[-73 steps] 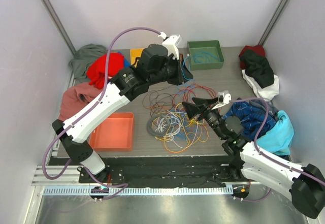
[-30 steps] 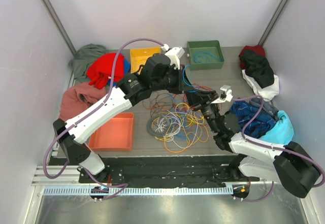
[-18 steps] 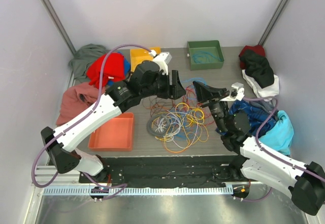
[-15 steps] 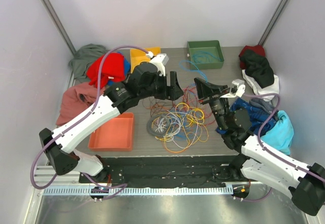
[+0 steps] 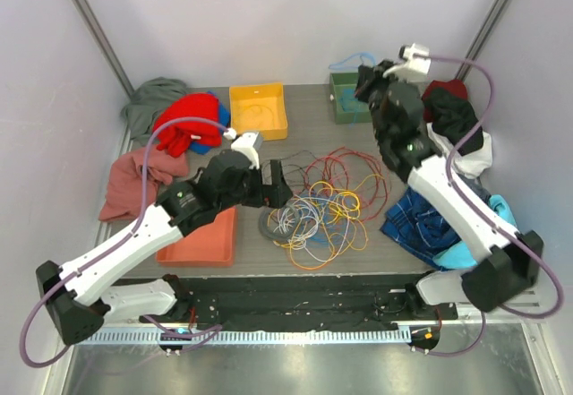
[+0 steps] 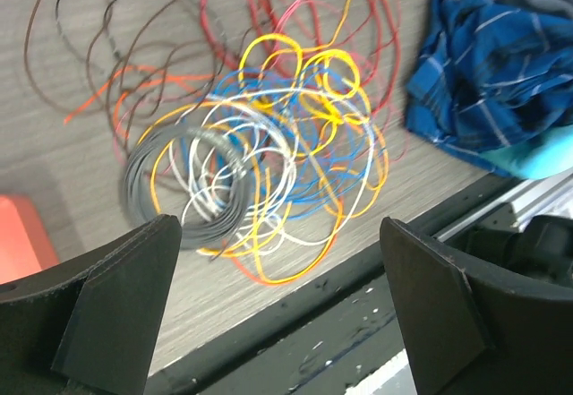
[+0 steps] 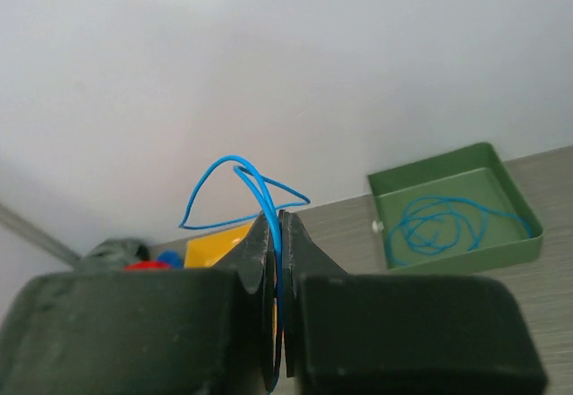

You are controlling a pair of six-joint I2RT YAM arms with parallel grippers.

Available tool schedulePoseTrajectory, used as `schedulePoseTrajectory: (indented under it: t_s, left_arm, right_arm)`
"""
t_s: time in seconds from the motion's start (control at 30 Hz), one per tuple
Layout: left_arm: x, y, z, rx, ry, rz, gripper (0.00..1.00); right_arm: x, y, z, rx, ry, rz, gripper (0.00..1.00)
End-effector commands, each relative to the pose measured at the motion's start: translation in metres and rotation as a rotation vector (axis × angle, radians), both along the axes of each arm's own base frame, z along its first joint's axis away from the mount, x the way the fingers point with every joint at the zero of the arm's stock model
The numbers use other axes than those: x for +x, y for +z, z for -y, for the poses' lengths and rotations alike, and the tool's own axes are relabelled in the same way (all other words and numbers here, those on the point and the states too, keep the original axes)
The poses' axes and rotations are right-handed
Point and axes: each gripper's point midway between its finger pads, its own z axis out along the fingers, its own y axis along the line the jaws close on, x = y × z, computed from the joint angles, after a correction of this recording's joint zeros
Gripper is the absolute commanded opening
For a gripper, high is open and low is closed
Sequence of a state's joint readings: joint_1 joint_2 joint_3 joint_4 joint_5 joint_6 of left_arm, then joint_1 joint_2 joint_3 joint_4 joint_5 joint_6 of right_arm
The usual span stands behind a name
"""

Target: Untangle the cables

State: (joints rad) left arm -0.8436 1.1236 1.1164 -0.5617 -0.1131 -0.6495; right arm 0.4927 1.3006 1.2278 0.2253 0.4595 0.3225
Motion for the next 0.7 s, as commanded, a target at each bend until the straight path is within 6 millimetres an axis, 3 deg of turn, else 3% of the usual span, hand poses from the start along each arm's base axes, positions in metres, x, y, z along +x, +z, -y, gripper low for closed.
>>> schedulePoseTrajectory:
  t_s: [0.0, 0.03, 0.07, 0.1, 0.13, 0.17, 0.2, 0.23, 0.33, 0.5, 0.67]
  left_arm:
    - [-0.008, -0.011, -0.013, -0.046, 0.051, -0.009, 0.98]
    - [-0.01, -0.014, -0.015, -0.054, 0.05, -0.01, 0.98]
    - [-0.014, -0.028, -0.018, -0.038, 0.056, -0.034, 0.98]
    - [-0.016, -0.033, -0.02, -0.032, 0.06, -0.043, 0.98]
    - [-0.018, -0.038, -0.023, -0.024, 0.062, -0.05, 0.98]
    - [-0.02, -0.047, -0.027, -0.013, 0.071, -0.061, 0.98]
    - [-0.021, -0.051, -0.028, -0.008, 0.073, -0.069, 0.98]
    - [-0.023, -0.057, -0.03, -0.002, 0.076, -0.079, 0.98]
    - [-0.026, -0.071, -0.032, 0.003, 0.082, -0.097, 0.98]
    - [-0.023, -0.086, -0.032, 0.032, 0.094, -0.116, 0.98]
    - [-0.018, -0.092, -0.035, 0.094, 0.105, -0.114, 0.98]
  right_arm:
    - [0.069, -0.033, 0.032, 0.056, -0.069, -0.183, 0.01]
    - [0.086, -0.025, 0.044, 0.06, -0.077, -0.201, 0.01]
    - [0.099, -0.03, 0.046, 0.059, -0.074, -0.225, 0.01]
    - [0.123, -0.061, 0.046, 0.044, -0.072, -0.291, 0.01]
    - [0.133, -0.048, 0.046, 0.046, -0.06, -0.276, 0.01]
    - [0.142, -0.053, 0.051, 0.04, -0.065, -0.286, 0.01]
    - [0.157, -0.075, 0.05, 0.019, -0.068, -0.323, 0.01]
    - [0.165, -0.07, 0.051, 0.006, -0.069, -0.308, 0.01]
    - [0.192, -0.091, 0.053, -0.003, -0.072, -0.335, 0.01]
    - [0.219, -0.113, 0.06, -0.003, -0.096, -0.351, 0.01]
    - [0.235, -0.148, 0.065, -0.002, -0.12, -0.383, 0.01]
